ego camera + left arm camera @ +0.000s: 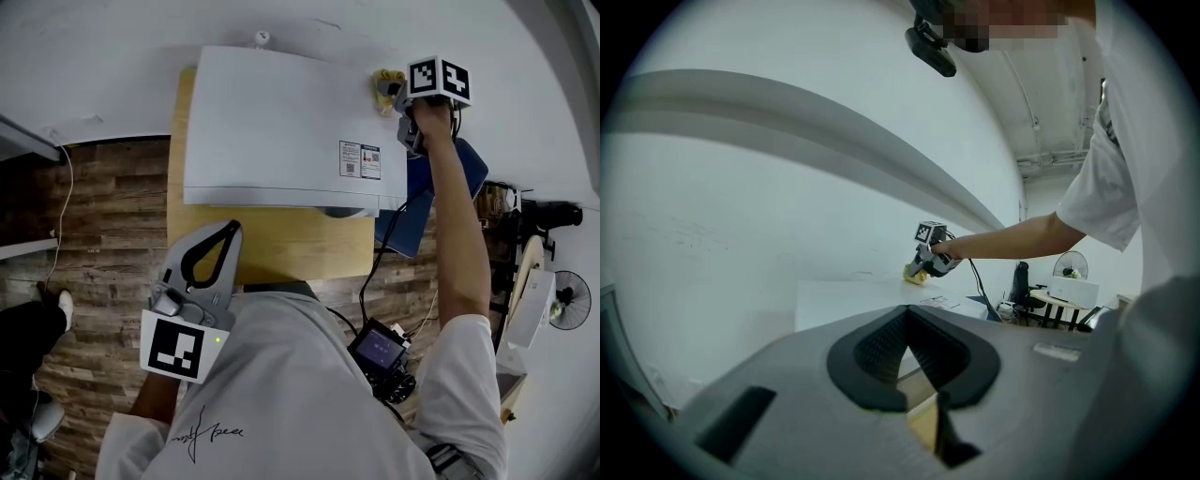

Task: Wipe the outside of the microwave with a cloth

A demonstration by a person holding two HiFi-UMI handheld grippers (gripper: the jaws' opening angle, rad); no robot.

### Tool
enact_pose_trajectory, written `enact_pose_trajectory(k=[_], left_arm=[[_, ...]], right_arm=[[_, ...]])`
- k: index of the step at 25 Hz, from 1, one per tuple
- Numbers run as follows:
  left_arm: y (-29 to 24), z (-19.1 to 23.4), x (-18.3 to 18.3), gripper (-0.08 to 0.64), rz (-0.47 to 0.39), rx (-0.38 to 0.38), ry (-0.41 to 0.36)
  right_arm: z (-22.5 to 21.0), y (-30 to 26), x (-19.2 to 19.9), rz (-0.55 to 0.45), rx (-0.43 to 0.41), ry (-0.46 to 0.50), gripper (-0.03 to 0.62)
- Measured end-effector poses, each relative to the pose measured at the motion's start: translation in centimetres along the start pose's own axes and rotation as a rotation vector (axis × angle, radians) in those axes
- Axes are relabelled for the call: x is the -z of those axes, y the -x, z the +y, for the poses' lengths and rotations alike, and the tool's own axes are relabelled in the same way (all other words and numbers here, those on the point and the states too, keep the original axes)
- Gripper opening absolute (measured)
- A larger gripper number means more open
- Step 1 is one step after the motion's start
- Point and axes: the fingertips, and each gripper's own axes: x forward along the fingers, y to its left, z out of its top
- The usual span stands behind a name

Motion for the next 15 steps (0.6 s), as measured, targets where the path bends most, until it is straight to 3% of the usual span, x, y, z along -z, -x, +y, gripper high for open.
enact_pose_trajectory(k=[15], left_arm=[[2.3,0.5,0.0,-0.006,-0.017,-0.021,-0.007]], right_arm=[[5.2,-1.0,-0.3,0.009,-0.061,0.029,0.12]])
